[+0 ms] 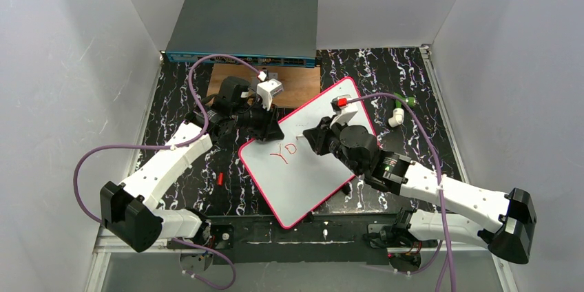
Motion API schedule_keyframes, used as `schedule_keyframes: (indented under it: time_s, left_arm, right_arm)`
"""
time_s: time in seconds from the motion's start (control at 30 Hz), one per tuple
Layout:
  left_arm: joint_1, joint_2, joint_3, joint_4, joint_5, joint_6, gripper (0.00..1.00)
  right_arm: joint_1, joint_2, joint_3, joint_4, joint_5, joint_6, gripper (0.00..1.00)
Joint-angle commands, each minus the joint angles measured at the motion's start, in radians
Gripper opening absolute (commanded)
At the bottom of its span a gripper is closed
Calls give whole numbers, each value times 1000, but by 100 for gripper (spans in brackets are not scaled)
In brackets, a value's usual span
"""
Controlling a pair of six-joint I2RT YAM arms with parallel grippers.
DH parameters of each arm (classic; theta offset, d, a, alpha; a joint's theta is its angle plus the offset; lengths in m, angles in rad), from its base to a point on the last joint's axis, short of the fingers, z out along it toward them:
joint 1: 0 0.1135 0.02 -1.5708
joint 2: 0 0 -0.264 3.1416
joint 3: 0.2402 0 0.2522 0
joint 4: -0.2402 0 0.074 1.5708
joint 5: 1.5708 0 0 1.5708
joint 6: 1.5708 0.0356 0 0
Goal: Write a sentence on the whiteboard
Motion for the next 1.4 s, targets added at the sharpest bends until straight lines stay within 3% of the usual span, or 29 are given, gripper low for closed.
schedule_keyframes:
  time_s: [0.0,0.57,1.37]
  left_arm:
    - [-5,-10,-25,-84,-169,136,0]
    - [-5,-9,-24,-81,-169,134,0]
    - [-5,-15,-33,-81,-164,132,0]
  right_arm:
    - [-4,-7,4,9,-6,22,1]
    - [-4,-72,-83,-95,33,99,1]
    - [-26,15,83,-63,93,-10,1]
